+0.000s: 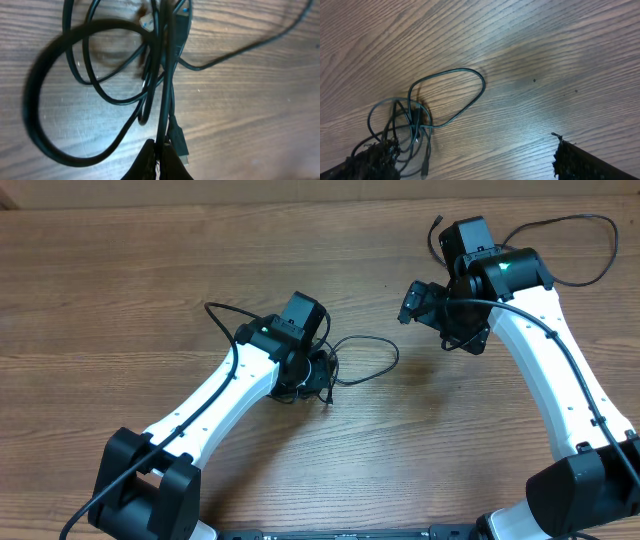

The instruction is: Untangle cables

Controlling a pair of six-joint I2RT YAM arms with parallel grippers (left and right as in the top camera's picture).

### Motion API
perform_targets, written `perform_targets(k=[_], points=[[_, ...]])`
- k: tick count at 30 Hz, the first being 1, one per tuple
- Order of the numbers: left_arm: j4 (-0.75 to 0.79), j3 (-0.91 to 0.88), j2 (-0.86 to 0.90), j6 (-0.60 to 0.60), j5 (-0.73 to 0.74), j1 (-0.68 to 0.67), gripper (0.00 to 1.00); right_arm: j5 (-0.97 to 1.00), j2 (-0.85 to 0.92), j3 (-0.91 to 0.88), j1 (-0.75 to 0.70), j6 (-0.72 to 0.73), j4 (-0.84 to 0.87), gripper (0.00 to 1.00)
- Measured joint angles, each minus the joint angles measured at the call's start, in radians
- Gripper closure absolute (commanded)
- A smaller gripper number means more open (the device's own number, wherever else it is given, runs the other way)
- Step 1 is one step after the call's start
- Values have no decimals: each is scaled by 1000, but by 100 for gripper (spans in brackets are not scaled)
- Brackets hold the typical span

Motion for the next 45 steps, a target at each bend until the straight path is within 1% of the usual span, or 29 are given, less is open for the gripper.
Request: perform_targets(k=[4,10,14,18,20,23,24,26,28,32,35,42,45], points=[[-89,95,-4,23,22,0,96,-1,0,0,0,0,-3,0],[-202,311,-71,72,33,0,96,0,0,-1,9,0,-4,0],[-213,406,-144,83,68,0,96,-1,0,-1,34,0,-3,0],[-197,436,-198,107,108,1,96,-1,0,-1,53,0,-3,0],[-254,442,-208,97,51,0,96,-1,0,-1,59,0,-3,0],[-394,443,-204,32,-94,0,96,-5,0,-1,71,0,-5,0],[-407,443,-202,21,-114,0,96,-5,0,-1,73,0,-5,0],[-402,443,-197,15,-125,1,96,-6,0,-1,81,0,-3,0],[-366,443,-196,26,-90,1,96,-12,0,-1,87,0,-1,0],[-262,449,-196,76,78,8,96,-34,0,-2,98,0,-3,0],[-224,469,-196,98,163,7,96,-49,0,-2,106,0,-6,0],[-235,496,-196,105,206,8,96,-60,0,-2,111,0,-2,0],[-222,496,-196,105,247,8,96,-60,0,-2,111,0,-1,0]])
